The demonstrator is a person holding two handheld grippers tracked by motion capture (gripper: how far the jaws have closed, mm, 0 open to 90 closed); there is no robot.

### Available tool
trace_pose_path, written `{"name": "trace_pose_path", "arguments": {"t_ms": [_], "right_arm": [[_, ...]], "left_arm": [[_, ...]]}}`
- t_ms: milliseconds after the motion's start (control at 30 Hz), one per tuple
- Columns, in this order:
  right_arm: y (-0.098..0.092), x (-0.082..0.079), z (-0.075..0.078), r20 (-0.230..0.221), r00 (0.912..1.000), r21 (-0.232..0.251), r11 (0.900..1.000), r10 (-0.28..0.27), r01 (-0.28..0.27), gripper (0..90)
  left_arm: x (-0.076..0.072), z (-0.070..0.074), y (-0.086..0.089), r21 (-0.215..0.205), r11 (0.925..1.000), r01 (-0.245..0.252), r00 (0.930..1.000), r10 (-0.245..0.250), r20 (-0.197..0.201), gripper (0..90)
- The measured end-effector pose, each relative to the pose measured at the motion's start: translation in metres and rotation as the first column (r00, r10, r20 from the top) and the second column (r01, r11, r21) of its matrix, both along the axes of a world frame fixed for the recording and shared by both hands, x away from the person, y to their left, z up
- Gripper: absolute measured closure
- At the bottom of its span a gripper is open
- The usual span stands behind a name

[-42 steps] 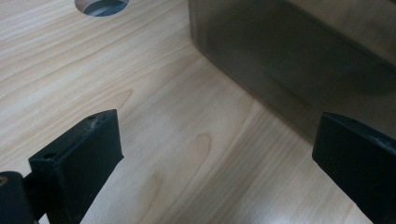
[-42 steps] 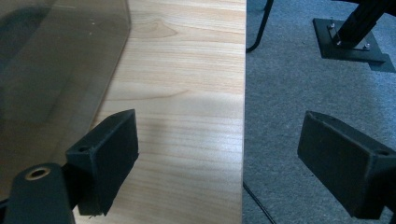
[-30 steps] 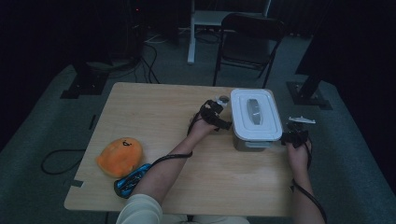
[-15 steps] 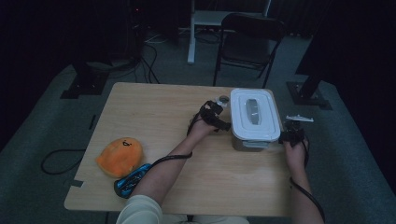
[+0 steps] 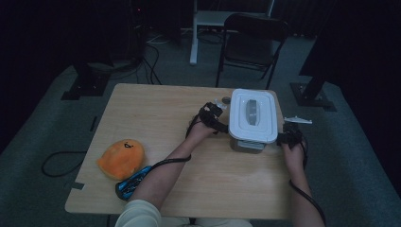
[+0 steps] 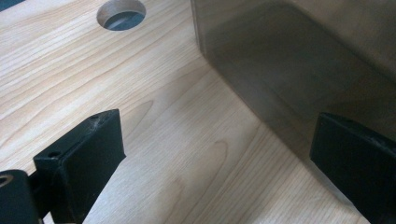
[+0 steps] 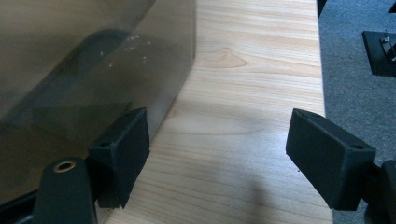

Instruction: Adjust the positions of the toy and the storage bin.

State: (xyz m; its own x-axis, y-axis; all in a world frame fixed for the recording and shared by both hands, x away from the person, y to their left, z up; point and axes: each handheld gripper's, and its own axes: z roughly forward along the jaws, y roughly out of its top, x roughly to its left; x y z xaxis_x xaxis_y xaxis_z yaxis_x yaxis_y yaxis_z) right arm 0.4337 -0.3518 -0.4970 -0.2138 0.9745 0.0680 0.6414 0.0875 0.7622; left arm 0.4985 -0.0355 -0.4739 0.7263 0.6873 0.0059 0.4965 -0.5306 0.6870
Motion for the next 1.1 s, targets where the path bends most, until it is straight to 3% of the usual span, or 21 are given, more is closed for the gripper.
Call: {"name": "trace_pose_path", "arguments": {"t_ms": [433,1100], "right_arm": [[0.017,0.004,0.0,-0.005,0.9993,-0.01,0.999,0.038,-0.038,22.2],[0.056,0.016,0.0,-0.01,0.9925,-0.005,0.993,0.122,-0.122,22.4]], "left_arm": [[-0.006,0.002,0.017,0.013,0.9998,-0.013,0.9999,0.013,0.004,3.4],[-0.019,0.004,0.064,0.02,0.9989,-0.043,0.9991,0.043,-0.005,3.4]]}}
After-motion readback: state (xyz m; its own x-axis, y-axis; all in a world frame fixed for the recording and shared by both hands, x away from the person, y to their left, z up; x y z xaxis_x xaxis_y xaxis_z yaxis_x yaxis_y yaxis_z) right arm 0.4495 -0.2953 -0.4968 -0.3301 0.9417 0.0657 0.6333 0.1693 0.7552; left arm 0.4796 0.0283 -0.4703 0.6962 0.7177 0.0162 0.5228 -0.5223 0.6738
